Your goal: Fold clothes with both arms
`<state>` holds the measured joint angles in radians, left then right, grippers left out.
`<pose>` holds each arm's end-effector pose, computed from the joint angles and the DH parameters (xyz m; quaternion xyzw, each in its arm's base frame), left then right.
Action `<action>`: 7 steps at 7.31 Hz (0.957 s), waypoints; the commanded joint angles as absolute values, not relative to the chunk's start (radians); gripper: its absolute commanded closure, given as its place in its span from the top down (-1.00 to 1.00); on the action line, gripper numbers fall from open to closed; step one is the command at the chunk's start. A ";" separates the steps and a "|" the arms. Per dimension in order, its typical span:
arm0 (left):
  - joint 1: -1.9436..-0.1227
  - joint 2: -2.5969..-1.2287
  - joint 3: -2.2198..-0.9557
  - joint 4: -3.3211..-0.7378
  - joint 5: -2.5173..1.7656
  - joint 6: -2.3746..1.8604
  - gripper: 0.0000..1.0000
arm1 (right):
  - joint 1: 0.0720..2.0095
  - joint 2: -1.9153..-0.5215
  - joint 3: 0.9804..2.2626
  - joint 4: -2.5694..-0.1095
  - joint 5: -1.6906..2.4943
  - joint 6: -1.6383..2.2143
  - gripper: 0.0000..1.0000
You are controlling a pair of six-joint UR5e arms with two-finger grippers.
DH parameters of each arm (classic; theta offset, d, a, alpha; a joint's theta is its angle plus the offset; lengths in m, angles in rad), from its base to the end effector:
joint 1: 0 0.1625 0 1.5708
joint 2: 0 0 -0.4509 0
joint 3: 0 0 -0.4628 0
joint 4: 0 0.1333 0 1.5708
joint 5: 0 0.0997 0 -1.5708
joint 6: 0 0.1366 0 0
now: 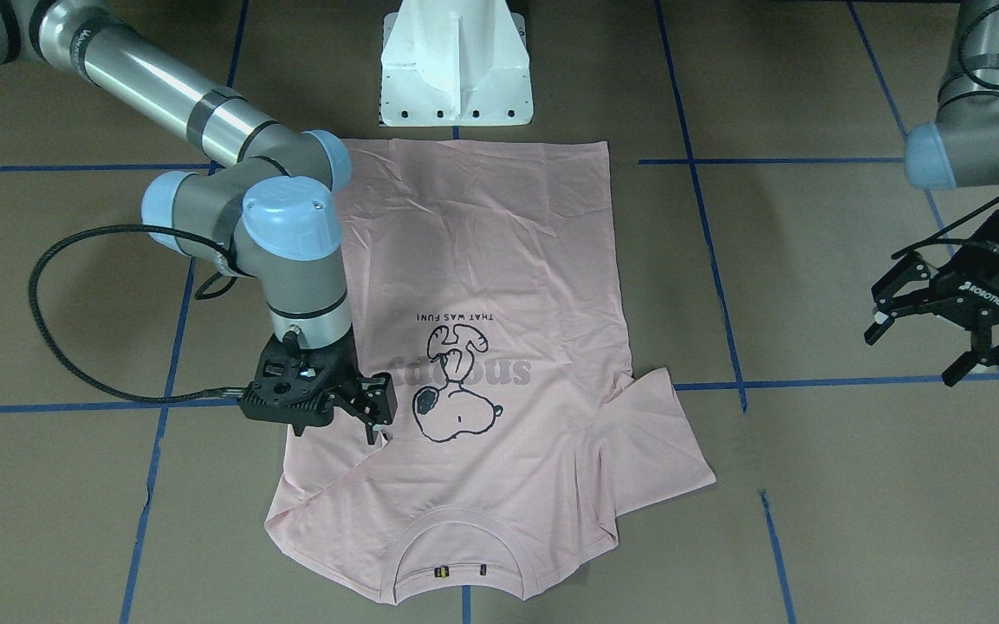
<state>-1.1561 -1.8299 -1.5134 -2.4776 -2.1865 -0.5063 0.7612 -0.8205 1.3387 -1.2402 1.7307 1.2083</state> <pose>0.2376 -0.6747 0.4661 0.3348 0.4537 0.1222 0.8168 -0.5577 -0.6854 0.2774 0.1571 -0.3861 0.1477 0.8969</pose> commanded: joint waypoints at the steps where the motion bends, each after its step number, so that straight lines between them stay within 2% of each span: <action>1: -1.042 -1.879 -1.491 -2.473 -2.066 -0.717 0.47 | 0.903 -0.962 1.507 -1.267 1.929 1.000 1.00; 2: -0.982 -1.920 -1.465 -2.473 -1.992 -0.823 0.30 | 0.989 -1.073 1.594 -1.276 2.039 0.868 1.00; 4: -0.913 -2.034 -1.321 -2.485 -1.881 -0.906 0.18 | 1.160 -1.265 1.681 -1.270 2.220 0.580 1.00; 5: -0.884 -2.057 -1.289 -2.480 -1.838 -0.910 0.14 | 1.214 -1.332 1.706 -1.269 2.256 0.496 1.00; 7: -0.862 -2.135 -1.171 -2.487 -1.776 -0.926 0.13 | 1.221 -1.365 1.718 -1.266 2.243 0.491 1.00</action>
